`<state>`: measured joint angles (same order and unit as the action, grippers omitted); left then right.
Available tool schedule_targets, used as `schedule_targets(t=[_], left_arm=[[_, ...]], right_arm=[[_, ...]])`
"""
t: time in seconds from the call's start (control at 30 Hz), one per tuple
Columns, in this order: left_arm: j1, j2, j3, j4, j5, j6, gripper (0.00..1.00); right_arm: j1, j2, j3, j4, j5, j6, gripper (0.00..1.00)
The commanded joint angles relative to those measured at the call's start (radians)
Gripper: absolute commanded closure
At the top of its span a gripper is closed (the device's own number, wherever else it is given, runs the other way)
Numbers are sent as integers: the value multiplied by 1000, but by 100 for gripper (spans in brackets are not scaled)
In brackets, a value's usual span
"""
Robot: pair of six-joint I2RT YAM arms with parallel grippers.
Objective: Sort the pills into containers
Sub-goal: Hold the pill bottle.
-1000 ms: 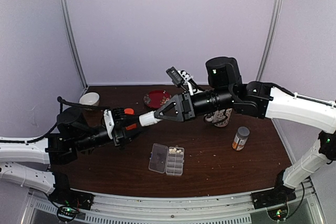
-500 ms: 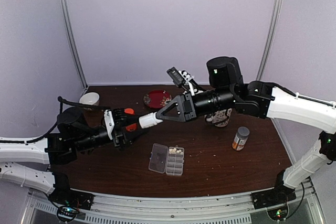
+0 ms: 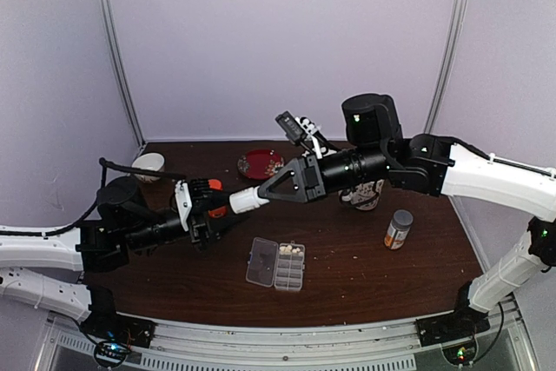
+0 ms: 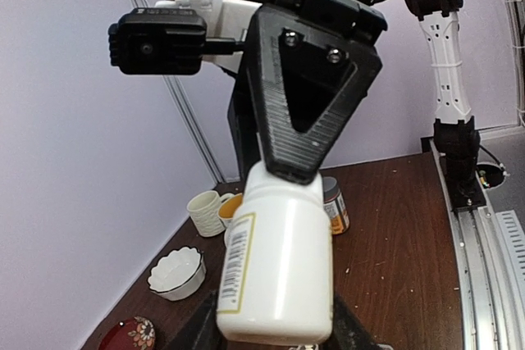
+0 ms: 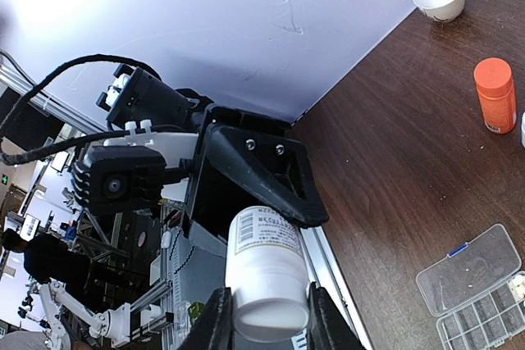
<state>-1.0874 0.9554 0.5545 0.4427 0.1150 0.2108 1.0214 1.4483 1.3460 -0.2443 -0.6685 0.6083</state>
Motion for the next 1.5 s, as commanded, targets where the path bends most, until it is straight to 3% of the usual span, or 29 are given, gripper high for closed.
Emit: schedule_targets(t=[0.0, 0.13, 0.23, 0.27, 0.37, 0.43, 0.67, 1.23, 1.47], left_arm=[[2, 4, 44, 36, 9, -16, 67], [1, 10, 63, 13, 7, -36, 80], [1, 15, 74, 1, 3, -60, 84], [2, 16, 74, 6, 4, -71, 82], [2, 16, 66, 22, 4, -92, 49], [1, 8, 49, 42, 2, -96, 40], [2, -27, 0, 100, 12, -81, 41], [2, -42, -16, 72, 90, 1, 28], [3, -46, -15, 71, 152, 79, 31]], right_arm=[[6, 0, 19, -16, -24, -23, 91], [8, 15, 45, -82, -20, -101, 91], [11, 33, 74, -150, -14, -190, 91], [11, 41, 84, -164, -16, -210, 91], [11, 66, 110, -193, -23, -227, 91], [11, 74, 116, -194, -25, -225, 91], [11, 68, 112, -158, -26, -206, 91], [6, -9, 57, -118, 7, -185, 89], [5, -26, 42, -108, -1, -175, 89]])
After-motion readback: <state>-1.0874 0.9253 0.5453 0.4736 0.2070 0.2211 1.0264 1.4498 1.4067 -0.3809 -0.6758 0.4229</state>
